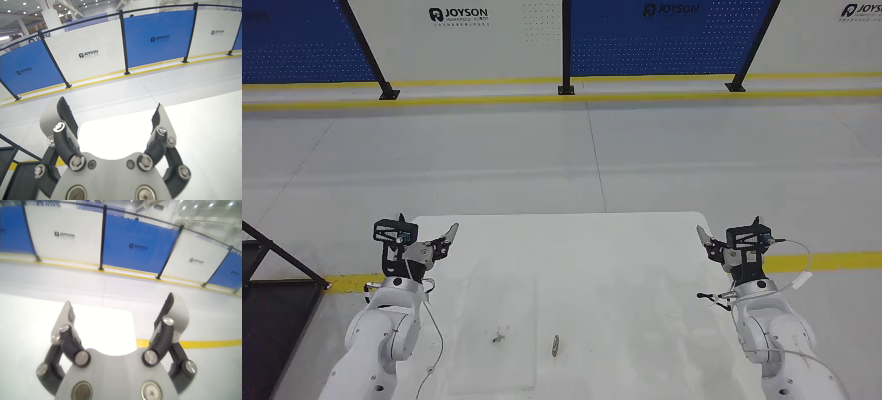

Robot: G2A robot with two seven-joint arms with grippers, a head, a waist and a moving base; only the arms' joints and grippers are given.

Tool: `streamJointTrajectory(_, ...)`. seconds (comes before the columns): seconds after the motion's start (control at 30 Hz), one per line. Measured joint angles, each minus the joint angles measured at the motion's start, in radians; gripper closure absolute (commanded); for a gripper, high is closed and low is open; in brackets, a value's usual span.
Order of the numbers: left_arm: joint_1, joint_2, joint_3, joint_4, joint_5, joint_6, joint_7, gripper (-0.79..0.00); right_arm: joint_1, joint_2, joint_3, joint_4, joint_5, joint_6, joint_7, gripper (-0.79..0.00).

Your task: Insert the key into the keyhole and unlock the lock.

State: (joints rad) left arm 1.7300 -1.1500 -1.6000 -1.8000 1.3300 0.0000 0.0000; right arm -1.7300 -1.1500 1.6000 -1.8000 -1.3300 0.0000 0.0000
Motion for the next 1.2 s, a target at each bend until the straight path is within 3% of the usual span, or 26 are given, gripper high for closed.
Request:
streamJointTrajectory(0.3,0.002,0.0,0.001,0.001,-0.005,-0.01,-0.01,-0.785,0.0,0.0,0.0,0.0,0.0,0.0,0.0,-0.785)
streamJointTrajectory(0.4,0.027,0.004,-0.017,-0.018,-0.062,-0.112,-0.066,-0.785,0.0,0.0,0.0,0.0,0.0,0.0,0.0,-0.785)
streamJointTrajectory(0.57,0.138,0.023,-0.102,-0.095,-0.198,-0.376,-0.25,-0.785,0.0,0.0,0.0,0.0,0.0,0.0,0.0,-0.785)
streamJointTrajectory(0.77,0.227,0.036,-0.093,-0.184,-0.244,-0.531,-0.523,-0.785,0.0,0.0,0.0,0.0,0.0,0.0,0.0,-0.785)
streamJointTrajectory(0.93,0.24,0.04,-0.016,-0.242,-0.195,-0.514,-0.697,-0.785,0.0,0.0,0.0,0.0,0.0,0.0,0.0,-0.785)
streamJointTrajectory(1.0,0.236,0.039,0.018,-0.247,-0.2,-0.487,-0.748,-0.739,0.0,0.0,0.0,0.0,0.0,0.0,0.0,-0.785)
streamJointTrajectory(1.07,0.222,0.038,0.057,-0.245,-0.211,-0.463,-0.817,-0.742,0.0,0.0,0.0,0.0,0.0,0.0,0.0,-0.785)
streamJointTrajectory(1.1,0.214,0.038,0.071,-0.242,-0.211,-0.451,-0.844,-0.779,0.0,0.0,0.0,0.0,0.0,0.0,0.0,-0.785)
streamJointTrajectory(1.2,0.187,0.035,0.12,-0.219,-0.209,-0.404,-0.911,-0.662,0.0,0.0,0.0,0.0,0.0,0.0,0.0,-0.785)
